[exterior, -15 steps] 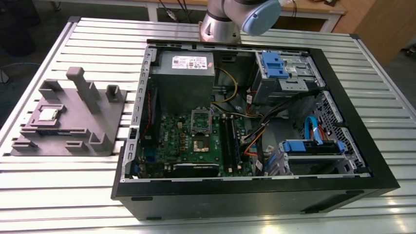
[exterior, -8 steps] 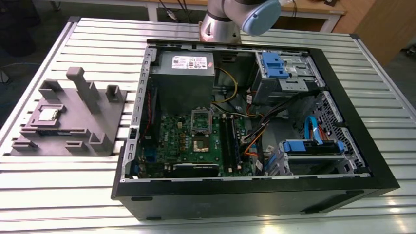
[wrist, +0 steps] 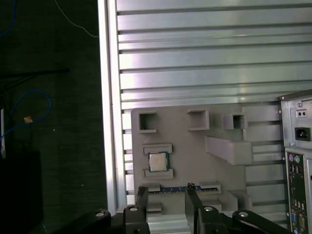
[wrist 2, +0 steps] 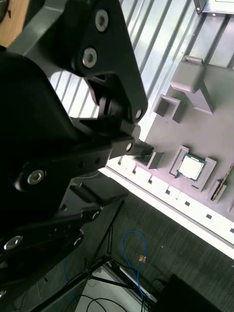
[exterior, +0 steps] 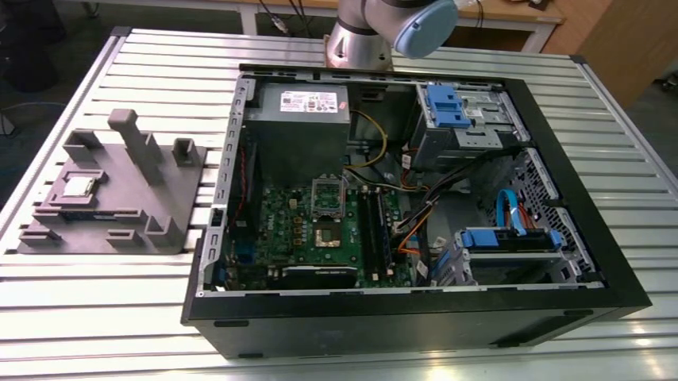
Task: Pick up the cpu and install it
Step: 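Pick up the cpu and move it towards the insertion slot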
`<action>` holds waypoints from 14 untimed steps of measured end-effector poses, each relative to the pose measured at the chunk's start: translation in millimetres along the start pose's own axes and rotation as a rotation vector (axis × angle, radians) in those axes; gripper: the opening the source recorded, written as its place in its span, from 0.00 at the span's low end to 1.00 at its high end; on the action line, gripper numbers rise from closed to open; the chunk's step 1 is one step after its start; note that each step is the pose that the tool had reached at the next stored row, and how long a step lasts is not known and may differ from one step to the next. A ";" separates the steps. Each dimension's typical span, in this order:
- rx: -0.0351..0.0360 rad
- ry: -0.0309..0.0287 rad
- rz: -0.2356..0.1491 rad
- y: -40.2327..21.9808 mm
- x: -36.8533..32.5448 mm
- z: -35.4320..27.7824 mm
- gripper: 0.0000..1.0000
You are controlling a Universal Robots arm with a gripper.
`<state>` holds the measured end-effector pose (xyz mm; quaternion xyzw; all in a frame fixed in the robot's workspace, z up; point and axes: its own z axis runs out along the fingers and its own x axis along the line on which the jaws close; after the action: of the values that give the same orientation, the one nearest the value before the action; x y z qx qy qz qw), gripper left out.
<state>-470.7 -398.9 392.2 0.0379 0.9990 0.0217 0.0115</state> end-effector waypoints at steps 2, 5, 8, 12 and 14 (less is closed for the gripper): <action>0.0000 0.0000 0.000 0.0 -0.1 0.0 0.52; 0.0012 -0.0001 0.000 0.3 -0.2 0.5 0.58; 0.0079 0.0008 -0.007 1.5 -0.1 3.2 0.64; 0.0085 0.0045 -0.016 1.5 -0.3 4.6 0.64; 0.0082 0.0053 -0.032 1.5 -0.3 4.6 0.64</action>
<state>-470.2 -397.3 387.7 0.0220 0.9996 0.0175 0.0090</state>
